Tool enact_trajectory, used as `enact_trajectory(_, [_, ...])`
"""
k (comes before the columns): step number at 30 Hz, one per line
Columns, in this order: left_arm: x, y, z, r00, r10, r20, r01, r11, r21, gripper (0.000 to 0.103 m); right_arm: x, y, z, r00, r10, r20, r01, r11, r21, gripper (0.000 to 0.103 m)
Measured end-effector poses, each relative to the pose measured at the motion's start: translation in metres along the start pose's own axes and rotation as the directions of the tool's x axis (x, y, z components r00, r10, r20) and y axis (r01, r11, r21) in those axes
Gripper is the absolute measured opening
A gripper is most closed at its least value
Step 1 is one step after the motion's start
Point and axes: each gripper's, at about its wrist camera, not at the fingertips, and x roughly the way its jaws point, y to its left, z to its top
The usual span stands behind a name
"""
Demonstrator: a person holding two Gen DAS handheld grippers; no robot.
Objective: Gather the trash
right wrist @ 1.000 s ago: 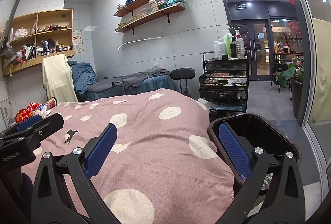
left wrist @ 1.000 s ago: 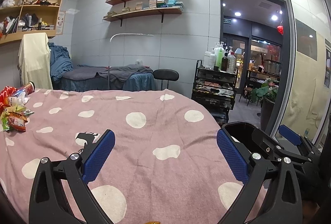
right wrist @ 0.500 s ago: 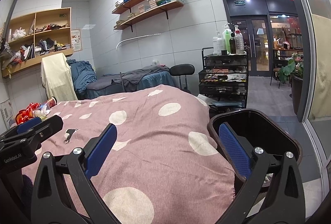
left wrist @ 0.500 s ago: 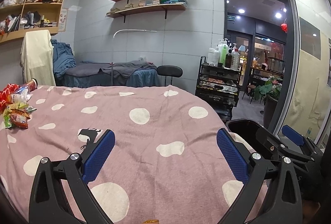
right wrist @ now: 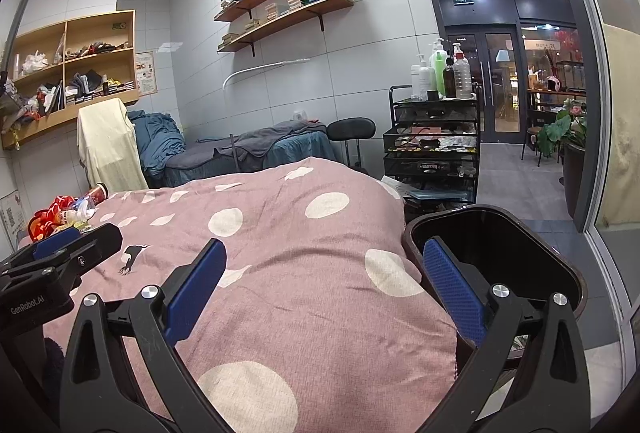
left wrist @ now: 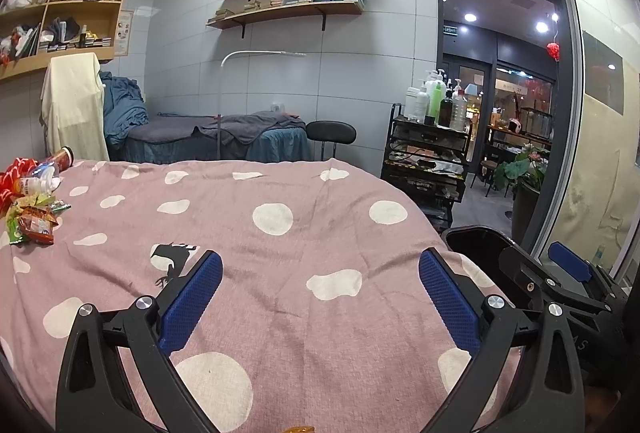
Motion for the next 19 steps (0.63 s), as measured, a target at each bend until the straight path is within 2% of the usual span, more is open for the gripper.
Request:
enact_trajectory(3, [0.0001,-0.0006,0.0001,1.0,-0.002,-0.003,0.002,1.0,0.002,0.098,0.0017,0.0001,0.0002,1.0,-0.001,-0.001,0.001,1.0,0.003,0.098])
enact_trajectory(7, [-0.0006,0.0039,0.0019,0.999,-0.051,-0.008,0.05,0.998,-0.033,0.098,0.0026,0.0007,-0.0001,1.0,-0.002,-0.001,0.002,1.0,0.002,0.098])
enact_trajectory(11, [-0.0028,0.0029,0.002,1.0,-0.001,0.017,0.002,1.0,-0.019,0.098,0.0027,0.0009,-0.0007,1.0,-0.003,0.001,0.003,1.0,0.002,0.098])
enact_trajectory(19, [-0.0029,-0.0013,0.0014,1.0,0.018,0.008,-0.018,1.0,-0.002,0.098,-0.0007,0.0024,-0.0012,1.0,0.001,0.004,-0.001,1.0,0.003,0.098])
